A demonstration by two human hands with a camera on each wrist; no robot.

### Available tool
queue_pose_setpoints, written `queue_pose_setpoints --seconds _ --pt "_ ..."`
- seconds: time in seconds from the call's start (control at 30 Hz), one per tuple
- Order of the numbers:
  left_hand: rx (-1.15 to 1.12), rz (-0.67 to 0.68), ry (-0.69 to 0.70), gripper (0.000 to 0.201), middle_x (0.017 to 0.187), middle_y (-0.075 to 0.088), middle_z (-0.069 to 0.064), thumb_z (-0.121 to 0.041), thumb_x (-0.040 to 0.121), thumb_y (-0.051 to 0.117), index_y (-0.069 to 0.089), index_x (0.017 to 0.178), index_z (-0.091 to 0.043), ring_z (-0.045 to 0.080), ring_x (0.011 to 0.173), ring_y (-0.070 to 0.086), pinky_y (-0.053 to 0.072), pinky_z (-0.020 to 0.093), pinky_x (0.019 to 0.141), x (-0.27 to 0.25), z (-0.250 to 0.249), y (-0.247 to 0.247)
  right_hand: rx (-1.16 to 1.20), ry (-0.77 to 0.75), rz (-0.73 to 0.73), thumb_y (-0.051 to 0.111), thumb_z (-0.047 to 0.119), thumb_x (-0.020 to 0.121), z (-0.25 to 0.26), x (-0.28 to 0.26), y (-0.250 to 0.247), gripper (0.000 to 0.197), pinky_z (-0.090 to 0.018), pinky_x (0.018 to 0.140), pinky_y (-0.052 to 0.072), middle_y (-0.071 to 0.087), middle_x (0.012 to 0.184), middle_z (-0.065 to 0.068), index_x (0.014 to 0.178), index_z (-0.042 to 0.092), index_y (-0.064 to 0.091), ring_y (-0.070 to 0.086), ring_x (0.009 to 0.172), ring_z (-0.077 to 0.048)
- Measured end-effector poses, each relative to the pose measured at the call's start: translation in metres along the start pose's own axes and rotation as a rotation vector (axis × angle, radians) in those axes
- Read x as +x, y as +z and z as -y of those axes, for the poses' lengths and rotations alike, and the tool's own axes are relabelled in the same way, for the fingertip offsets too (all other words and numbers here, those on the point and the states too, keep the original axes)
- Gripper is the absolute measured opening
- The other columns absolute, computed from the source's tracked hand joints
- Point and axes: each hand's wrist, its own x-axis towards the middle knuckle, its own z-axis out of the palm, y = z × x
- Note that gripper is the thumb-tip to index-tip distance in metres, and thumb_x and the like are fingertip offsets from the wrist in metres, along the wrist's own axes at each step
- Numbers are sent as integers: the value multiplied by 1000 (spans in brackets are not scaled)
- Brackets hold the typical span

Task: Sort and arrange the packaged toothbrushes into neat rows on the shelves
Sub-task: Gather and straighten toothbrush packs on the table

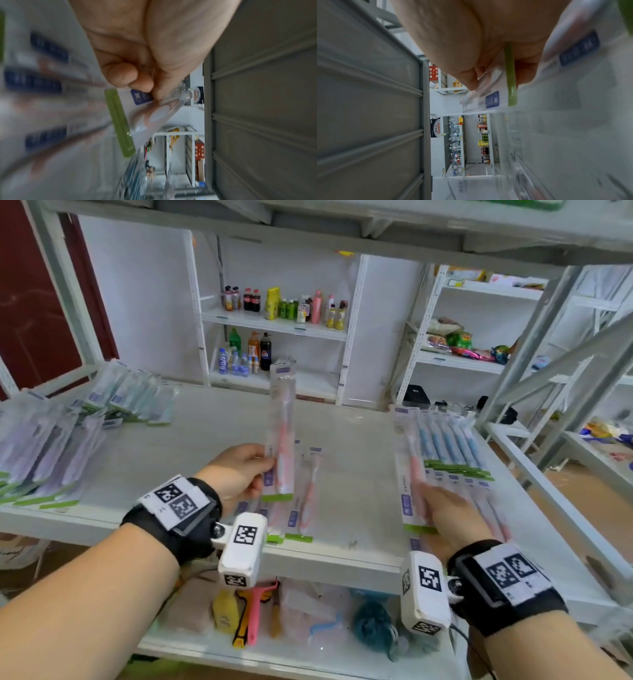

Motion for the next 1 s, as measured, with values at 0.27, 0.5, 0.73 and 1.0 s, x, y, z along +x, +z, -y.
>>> queue_pose_setpoints --seconds 0.27,0.5,0.73,1.0 --pt "93 142 -133 18 50 46 6 1 92 48 56 78 -7 8 29 39 33 18 34 -10 23 130 181 41 -105 57 13 87 -6 12 -102 10 -38 68 51 65 78 -12 80 12 64 62 67 -26" --pt "165 205 -141 17 45 48 -1 1 93 44 61 94 -4 6 32 40 34 18 33 -20 30 178 280 105 -29 50 9 93 -10 15 -159 16 -34 55 54 71 77 -18 97 1 64 70 65 -26" --pt "221 133 -135 21 42 48 -4 0 93 45 61 104 -4 5 34 38 33 17 34 -22 36 194 292 174 52 48 11 95 -16 12 -184 19 -47 53 54 70 84 -25 102 -2 61 70 68 -34" --pt "324 125 -126 27 53 49 3 -4 90 52 60 115 -13 12 43 39 32 19 38 -15 38 198 254 237 112 48 5 93 -20 12 -196 12 -47 51 54 57 52 -15 91 -2 58 53 37 -24"
